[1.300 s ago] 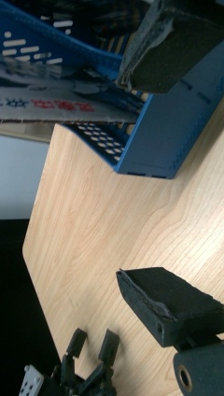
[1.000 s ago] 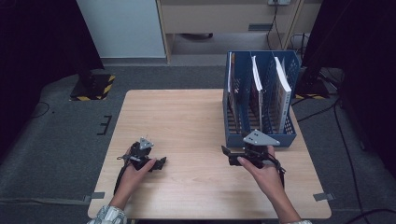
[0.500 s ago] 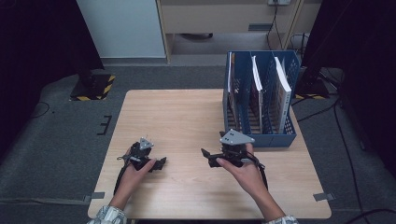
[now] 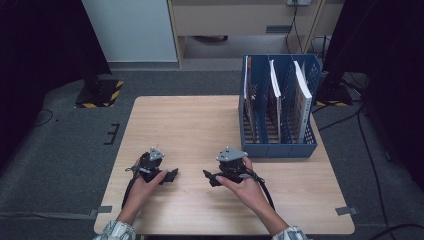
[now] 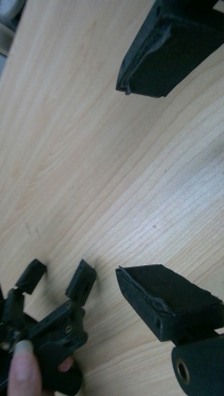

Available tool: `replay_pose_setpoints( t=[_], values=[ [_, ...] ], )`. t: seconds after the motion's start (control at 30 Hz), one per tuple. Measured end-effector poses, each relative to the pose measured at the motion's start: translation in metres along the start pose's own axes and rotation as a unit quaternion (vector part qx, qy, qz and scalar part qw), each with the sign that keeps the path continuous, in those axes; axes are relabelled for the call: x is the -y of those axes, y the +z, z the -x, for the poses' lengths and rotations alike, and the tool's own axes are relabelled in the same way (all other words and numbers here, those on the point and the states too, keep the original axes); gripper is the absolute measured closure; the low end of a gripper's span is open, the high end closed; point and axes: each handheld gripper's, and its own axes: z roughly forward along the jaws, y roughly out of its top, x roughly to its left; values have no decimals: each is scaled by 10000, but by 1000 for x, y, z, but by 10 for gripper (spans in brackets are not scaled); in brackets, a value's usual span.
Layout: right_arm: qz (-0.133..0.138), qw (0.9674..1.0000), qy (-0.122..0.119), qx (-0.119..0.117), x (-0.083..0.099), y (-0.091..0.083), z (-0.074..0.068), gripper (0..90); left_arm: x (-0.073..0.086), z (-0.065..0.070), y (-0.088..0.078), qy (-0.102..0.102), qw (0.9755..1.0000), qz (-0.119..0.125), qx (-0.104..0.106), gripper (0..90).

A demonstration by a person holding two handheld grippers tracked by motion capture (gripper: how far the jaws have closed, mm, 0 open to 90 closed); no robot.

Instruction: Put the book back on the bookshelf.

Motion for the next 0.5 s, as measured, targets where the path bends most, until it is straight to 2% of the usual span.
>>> replay_pose_setpoints(
  t=[0.33, 0.5],
  values=[
    [-633, 9979, 23, -141, 13, 30, -2, 101, 0, 0, 0, 1, 10000, -2, 2, 0],
    [-792, 9968, 113, -44, 24, 37, 1, 109, 0, 0, 0, 6, 10000, -3, 4, 0]
  ],
)
